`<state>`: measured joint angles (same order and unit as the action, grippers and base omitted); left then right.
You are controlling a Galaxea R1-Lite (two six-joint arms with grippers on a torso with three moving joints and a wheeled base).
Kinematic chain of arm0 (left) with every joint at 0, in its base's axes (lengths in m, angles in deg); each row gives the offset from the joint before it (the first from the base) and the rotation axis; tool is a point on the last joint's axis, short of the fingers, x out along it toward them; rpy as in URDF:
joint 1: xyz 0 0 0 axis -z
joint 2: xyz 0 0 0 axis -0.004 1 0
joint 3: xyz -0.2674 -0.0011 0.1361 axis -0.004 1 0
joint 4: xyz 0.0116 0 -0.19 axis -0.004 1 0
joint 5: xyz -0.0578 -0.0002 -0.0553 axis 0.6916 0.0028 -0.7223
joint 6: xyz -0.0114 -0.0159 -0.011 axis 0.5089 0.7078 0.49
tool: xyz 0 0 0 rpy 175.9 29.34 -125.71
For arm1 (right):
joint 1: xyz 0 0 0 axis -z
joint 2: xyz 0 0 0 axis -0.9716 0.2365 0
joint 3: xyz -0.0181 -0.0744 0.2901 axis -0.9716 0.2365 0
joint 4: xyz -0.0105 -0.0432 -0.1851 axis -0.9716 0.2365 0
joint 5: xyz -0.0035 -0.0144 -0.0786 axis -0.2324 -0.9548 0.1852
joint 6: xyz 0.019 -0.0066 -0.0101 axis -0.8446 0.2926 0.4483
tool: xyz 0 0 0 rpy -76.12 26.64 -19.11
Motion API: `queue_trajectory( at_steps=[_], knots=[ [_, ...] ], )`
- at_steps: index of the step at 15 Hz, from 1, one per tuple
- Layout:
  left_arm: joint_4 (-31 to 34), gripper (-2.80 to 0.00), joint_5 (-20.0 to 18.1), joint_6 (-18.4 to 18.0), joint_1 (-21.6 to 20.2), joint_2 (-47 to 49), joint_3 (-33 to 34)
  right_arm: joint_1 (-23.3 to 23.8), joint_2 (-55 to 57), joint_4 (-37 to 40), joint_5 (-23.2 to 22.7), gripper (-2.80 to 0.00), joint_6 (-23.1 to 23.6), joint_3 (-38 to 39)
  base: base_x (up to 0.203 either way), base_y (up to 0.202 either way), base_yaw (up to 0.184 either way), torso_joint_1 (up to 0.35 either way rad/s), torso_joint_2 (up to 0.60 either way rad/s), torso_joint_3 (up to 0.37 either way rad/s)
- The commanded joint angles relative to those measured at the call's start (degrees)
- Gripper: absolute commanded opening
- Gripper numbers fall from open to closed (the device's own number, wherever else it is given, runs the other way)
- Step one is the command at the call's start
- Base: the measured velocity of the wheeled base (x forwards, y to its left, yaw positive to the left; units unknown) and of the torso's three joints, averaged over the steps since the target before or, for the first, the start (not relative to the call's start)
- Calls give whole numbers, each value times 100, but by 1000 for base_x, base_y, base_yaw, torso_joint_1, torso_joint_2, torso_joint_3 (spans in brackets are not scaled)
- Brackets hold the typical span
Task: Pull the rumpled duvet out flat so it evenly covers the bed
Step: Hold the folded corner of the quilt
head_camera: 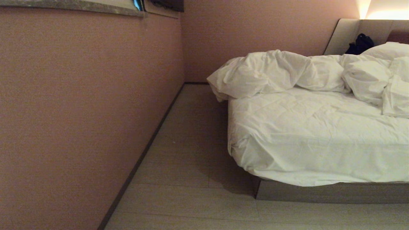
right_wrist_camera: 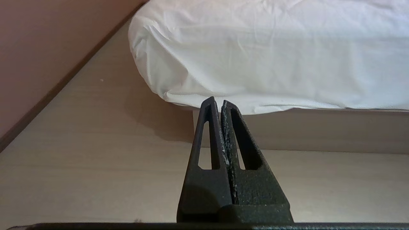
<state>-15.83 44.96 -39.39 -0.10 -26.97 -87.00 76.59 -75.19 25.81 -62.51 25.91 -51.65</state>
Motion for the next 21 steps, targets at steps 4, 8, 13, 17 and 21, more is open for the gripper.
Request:
queue_trajectory(
  at_steps=[4, 8, 13, 17, 21],
  knots=[
    [8, -280, 11, 1, -2, 0, -2, 0, -2, -6, 0, -280, 1, 0, 197, 0, 1, 7, 1, 5],
    [3, -280, 20, 1, -2, 0, -2, 0, -2, -6, 0, -280, 8, 0, 197, 0, 0, 2, 0, 1],
    [-1, -280, 52, 1, -2, 0, -2, 0, -2, -6, 0, -280, 10, 0, 195, 0, -1, 2, 3, 3],
    [-1, -280, 55, 2, -2, 0, 6, 0, -2, -6, 0, -280, 10, 0, 195, 0, 0, 6, 0, 1],
    [-1, -280, 11, -8, -2, 0, 7, 0, -2, -6, 0, -280, 4, 0, 195, 0, 0, 6, 1, 3]
  ],
)
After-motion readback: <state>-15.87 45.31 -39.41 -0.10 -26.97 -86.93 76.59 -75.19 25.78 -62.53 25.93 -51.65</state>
